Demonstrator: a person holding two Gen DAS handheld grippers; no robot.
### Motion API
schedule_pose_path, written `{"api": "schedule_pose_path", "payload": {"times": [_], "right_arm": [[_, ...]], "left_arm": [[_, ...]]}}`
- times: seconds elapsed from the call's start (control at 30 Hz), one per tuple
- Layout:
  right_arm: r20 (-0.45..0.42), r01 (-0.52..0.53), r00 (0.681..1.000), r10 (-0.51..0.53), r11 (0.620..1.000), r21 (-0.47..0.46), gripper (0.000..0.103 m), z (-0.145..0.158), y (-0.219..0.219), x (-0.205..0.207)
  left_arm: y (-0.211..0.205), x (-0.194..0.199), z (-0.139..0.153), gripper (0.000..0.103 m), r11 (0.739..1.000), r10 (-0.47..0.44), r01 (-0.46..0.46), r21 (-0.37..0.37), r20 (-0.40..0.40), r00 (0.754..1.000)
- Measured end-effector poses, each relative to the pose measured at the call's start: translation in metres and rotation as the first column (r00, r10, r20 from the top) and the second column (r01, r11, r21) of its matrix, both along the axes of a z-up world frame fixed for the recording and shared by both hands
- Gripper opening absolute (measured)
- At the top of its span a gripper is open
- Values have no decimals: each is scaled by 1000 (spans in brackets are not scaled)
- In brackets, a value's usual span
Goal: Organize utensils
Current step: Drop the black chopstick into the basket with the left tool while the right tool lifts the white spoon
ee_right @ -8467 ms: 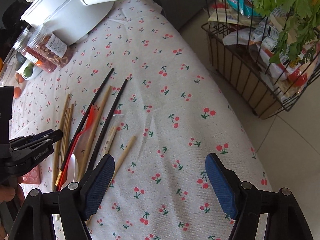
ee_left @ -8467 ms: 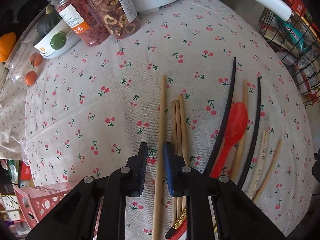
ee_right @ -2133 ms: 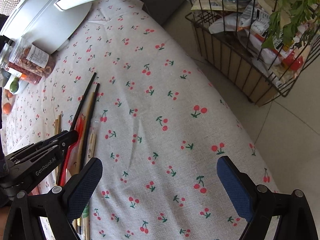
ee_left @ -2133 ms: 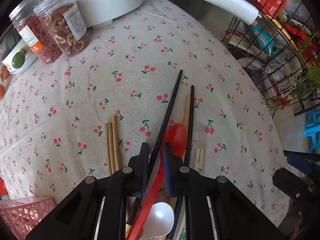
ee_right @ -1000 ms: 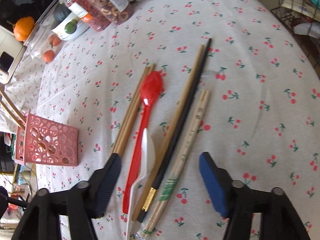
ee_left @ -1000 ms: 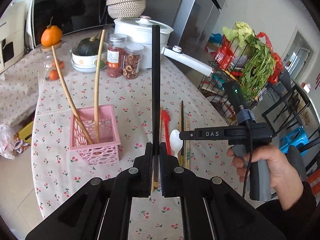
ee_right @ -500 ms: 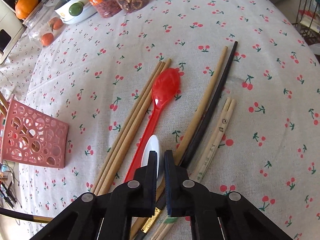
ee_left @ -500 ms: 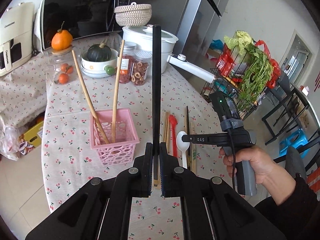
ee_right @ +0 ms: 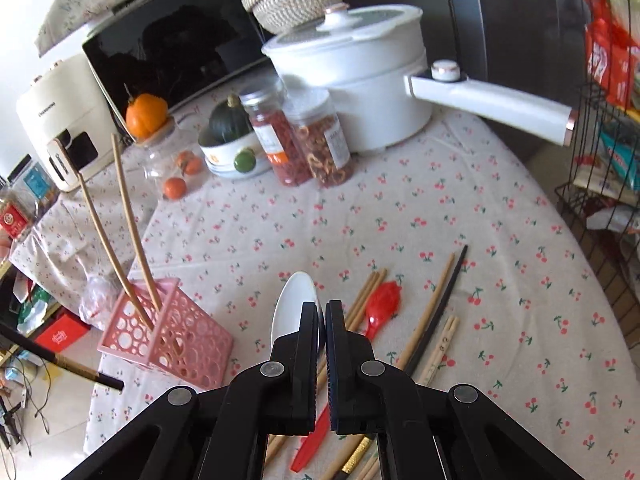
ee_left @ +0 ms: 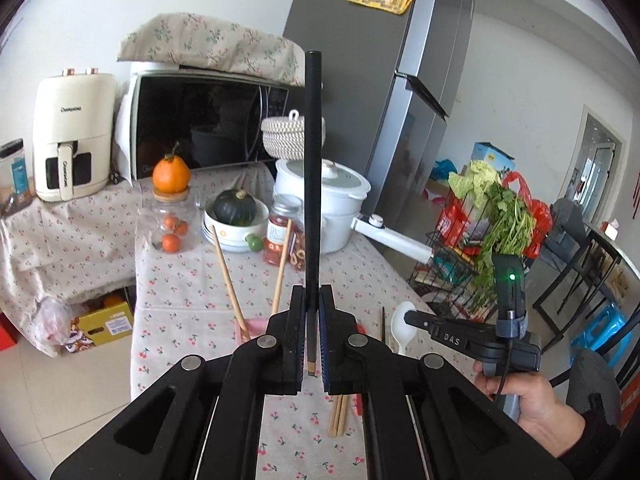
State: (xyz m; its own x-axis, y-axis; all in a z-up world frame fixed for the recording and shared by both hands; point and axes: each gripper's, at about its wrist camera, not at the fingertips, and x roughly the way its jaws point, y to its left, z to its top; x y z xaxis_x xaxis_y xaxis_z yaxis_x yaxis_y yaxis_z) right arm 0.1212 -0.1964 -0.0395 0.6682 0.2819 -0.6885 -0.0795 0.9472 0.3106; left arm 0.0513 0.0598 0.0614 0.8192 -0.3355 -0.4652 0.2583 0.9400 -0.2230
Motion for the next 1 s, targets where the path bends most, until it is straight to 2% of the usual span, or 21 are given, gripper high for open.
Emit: {"api": "schedule_pose_path", "payload": {"times": [0.1,0.17,0.37,0.53,0.6,0.67,0.7,0.73,0.87,1.0], "right_arm": [[41,-2,999,2,1000,3,2,10,4,-3],[53,-6,999,7,1000,-4,2,12,7,-4],[57,3,998,-2,1000,-21,3,9,13,-4],[90,23,996,-22,1000,-19,3,14,17,-5],[114,30,993,-27,999,-27,3,18,21,-5],[142,36,989,-31,999,-37,3,23,27,-7],[157,39,987,-33,998,-39,3,26,30,-7],[172,42,984,-35,998,-38,3,30,33,-8],[227,53,973,-49,999,-10,3,42,44,-9],[280,73,957,-73,997,11,3,52,56,-7]], "left_arm": [[7,3,4,6,999,42,-43,14,41,998],[10,15,-2,6,999,45,-46,29,25,999],[15,62,-38,6,995,82,-75,66,-112,990],[17,92,-65,8,998,55,-49,32,-220,974],[17,100,-72,19,999,50,-46,20,-258,965],[19,103,-76,63,997,70,-71,5,-280,957],[21,102,-76,71,996,79,-85,-10,-280,957],[23,100,-76,75,995,85,-96,-25,-280,956],[30,92,-76,79,993,79,-103,-62,-314,946],[35,78,-83,83,993,94,-116,-38,-363,927]]}}
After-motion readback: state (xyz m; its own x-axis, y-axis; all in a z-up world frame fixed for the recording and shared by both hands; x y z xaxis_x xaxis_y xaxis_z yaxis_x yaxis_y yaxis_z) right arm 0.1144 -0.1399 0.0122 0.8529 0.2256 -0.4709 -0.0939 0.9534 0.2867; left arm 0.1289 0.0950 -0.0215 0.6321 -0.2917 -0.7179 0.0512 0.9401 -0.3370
